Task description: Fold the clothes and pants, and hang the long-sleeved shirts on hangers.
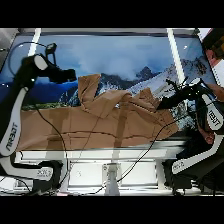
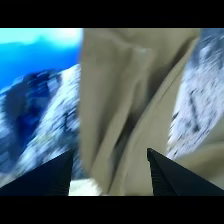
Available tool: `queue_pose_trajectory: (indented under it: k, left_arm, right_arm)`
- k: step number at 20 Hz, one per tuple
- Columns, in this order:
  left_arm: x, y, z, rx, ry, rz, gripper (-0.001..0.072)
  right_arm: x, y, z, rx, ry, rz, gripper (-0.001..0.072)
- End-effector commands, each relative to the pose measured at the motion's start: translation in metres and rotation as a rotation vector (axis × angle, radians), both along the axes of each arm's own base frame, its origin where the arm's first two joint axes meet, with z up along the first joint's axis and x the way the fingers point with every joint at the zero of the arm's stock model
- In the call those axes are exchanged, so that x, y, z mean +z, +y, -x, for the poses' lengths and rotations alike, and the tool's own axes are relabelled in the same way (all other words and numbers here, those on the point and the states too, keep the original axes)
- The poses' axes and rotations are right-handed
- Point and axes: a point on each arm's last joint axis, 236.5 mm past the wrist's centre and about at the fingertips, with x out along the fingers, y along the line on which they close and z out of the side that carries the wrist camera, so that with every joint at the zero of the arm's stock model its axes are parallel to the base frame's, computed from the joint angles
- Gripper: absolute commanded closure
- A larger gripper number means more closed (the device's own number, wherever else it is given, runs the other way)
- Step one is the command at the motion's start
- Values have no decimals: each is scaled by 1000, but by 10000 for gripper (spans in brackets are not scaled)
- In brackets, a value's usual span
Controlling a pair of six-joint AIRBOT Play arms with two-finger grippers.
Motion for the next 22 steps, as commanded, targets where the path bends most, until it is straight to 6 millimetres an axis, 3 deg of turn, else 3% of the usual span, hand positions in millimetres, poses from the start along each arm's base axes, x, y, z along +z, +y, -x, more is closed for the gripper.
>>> queue_pose_trajectory:
  k: [1,5,8,13,19,20,22]
  left_arm:
    - [-29,-32,-22,-61,-69,21,157]
    - [-44,-52,-42,-98,-157,-7,158]
    - [-56,-44,-51,-137,-199,-104,158]
    - [-69,-36,-52,-170,-197,-173,181]
    - [-90,-51,-48,-198,-174,-176,249]
    - [-90,-55,-49,-203,-182,-174,268]
    - [-90,-59,-50,-206,-195,-173,547]
  right_arm:
    - [0,0,-1,4,-7,1,682]
    - [-2,-1,-4,-1,-18,8,682]
    - [-2,-2,-5,-3,-23,12,682]
    - [-3,-2,-6,-4,-26,15,682]
    - [-3,-3,-5,-3,-24,17,682]
    - [-3,-3,-5,-3,-24,17,682]
    - [-3,-3,-5,-1,-22,16,682]
